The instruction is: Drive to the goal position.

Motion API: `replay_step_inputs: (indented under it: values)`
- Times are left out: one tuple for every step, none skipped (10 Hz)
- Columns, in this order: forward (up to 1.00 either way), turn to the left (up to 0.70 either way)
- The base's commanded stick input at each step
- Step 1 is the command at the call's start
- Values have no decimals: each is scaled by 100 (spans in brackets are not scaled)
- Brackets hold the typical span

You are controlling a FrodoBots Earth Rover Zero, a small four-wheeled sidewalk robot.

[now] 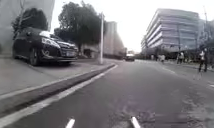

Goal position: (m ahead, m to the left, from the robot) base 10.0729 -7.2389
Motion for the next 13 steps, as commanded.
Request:
replay_step_inputs:
  values:
    - [70,-14]
    - [70,-14]
    - [70,-14]
    - [70,-14]
    - [70,-14]
    - [70,-14]
    - [70,-14]
    - [70,-14]
    - [70,-14]
    - [70,-14]
    - [70,-14]
    - [70,-14]
    - [70,-14]
